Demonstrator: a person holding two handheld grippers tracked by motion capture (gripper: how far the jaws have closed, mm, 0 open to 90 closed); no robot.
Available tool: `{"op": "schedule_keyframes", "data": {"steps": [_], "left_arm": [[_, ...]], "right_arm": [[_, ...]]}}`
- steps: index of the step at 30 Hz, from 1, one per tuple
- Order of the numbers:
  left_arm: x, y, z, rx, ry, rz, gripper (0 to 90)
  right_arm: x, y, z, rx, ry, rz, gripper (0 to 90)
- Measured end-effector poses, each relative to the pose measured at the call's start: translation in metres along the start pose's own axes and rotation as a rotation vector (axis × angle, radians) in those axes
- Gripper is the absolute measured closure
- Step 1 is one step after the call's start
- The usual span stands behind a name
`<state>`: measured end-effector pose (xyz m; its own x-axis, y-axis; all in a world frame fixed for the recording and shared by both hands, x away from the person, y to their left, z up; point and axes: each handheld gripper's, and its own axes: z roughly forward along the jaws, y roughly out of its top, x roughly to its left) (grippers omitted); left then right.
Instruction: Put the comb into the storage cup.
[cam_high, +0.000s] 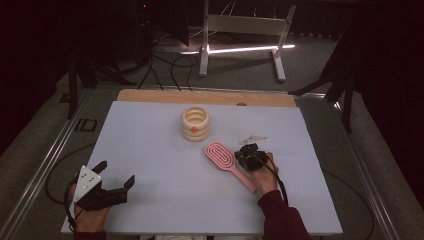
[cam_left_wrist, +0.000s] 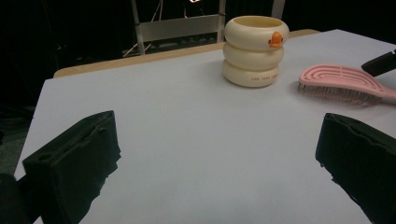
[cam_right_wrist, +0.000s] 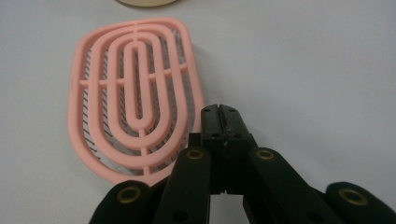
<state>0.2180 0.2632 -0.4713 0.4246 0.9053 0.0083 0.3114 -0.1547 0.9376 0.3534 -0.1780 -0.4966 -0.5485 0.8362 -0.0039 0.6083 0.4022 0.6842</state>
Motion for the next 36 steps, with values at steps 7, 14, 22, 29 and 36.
{"op": "schedule_keyframes", "data": {"steps": [7,14,22,29,36], "left_arm": [[0.001,0.000,-0.001,-0.004,0.006,-0.012,0.3],[0.003,0.000,-0.002,-0.014,0.008,-0.027,0.3],[0.006,0.002,-0.005,-0.021,0.024,-0.025,0.3],[0.006,0.004,-0.006,-0.034,0.027,-0.017,0.3],[0.005,0.006,-0.006,-0.035,0.020,0.004,0.2]], "right_arm": [[-0.002,0.002,-0.013,-0.062,0.017,-0.022,89.9],[-0.010,-0.002,-0.051,-0.191,0.040,-0.050,72.9],[-0.025,-0.029,-0.095,-0.333,0.082,-0.021,31.4],[-0.035,-0.059,-0.124,-0.427,0.047,0.016,11.4],[-0.043,-0.079,-0.137,-0.473,0.007,0.010,8.5]]}}
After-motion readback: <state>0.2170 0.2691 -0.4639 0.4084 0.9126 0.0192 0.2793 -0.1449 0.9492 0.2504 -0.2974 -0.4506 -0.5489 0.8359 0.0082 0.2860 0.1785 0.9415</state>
